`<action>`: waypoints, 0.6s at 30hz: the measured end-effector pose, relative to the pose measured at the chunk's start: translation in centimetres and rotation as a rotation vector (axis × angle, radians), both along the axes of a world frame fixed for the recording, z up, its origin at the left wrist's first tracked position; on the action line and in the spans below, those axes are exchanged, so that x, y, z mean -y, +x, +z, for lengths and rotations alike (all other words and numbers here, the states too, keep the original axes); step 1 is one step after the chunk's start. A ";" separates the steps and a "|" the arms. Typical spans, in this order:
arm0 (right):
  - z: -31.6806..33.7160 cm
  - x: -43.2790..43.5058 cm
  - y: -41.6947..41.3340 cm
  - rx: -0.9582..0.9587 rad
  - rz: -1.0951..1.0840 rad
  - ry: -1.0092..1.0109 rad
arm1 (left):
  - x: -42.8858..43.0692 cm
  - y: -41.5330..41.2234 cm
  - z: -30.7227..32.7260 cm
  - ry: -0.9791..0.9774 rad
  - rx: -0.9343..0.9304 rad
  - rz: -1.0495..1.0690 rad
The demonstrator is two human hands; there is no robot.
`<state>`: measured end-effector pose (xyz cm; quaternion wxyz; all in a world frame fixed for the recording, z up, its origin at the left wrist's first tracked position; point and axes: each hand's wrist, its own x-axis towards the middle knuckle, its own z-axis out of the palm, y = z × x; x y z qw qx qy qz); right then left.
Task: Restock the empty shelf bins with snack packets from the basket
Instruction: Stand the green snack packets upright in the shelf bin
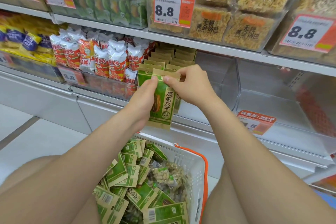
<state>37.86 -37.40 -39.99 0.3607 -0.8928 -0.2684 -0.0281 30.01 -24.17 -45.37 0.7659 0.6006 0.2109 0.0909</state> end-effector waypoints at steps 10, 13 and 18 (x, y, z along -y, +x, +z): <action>-0.8 1.9 -0.8 0.109 -0.066 0.176 | 0.5 -0.7 3.1 0.399 0.067 -0.017; -0.3 2.2 -0.2 0.268 -0.098 0.277 | -0.1 -0.4 2.7 0.777 0.054 0.041; 0.7 2.7 1.7 0.463 -0.128 0.482 | -1.6 1.5 0.8 1.217 -0.090 0.092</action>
